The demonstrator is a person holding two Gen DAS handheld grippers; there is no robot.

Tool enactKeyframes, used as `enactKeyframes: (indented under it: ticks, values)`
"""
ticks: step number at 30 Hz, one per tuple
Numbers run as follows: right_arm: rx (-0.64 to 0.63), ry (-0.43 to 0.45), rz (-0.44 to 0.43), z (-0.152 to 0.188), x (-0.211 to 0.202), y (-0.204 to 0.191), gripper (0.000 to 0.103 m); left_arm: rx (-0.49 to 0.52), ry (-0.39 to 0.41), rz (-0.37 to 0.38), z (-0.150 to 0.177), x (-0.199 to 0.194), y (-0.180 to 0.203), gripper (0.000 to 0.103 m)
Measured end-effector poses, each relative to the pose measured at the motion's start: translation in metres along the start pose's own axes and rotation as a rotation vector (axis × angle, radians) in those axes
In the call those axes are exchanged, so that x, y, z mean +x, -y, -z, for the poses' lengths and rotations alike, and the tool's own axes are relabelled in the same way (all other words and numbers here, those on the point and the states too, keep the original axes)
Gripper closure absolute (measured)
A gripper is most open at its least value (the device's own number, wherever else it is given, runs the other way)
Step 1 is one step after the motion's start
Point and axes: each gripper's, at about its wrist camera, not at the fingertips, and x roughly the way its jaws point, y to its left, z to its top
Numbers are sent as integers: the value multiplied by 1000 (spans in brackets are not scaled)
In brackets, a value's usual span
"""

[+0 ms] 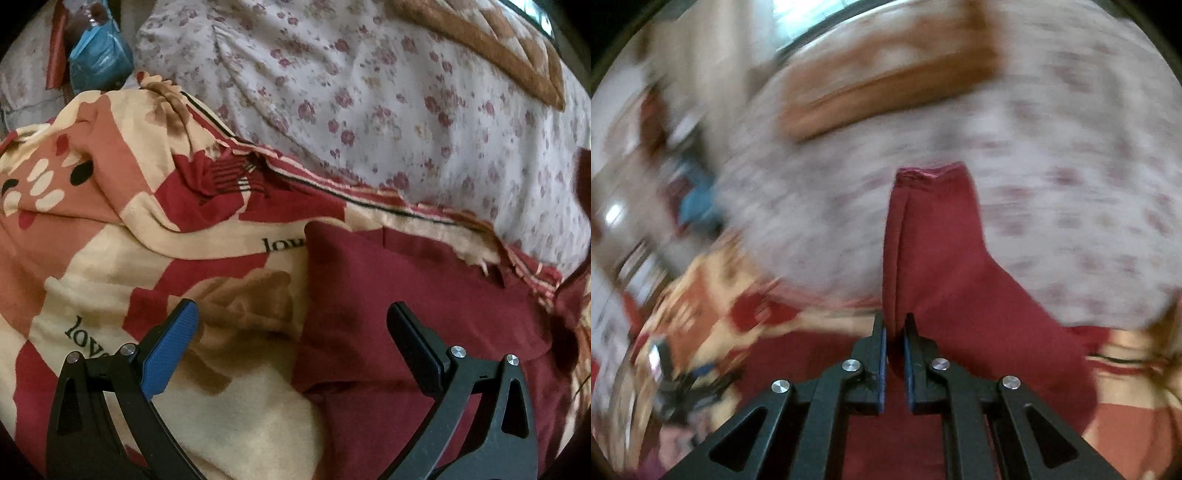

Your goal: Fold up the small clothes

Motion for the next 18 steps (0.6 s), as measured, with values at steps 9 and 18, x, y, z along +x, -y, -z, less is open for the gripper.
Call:
enactKeyframes:
  ticks: [9,18]
  values:
    - [-80,-384,-121,92,157,-91,68,-78,1,99,-5,2,-13,1]
    - [-74,-228,158,91,32,-14,55,16,-43,158,0,13,21,1]
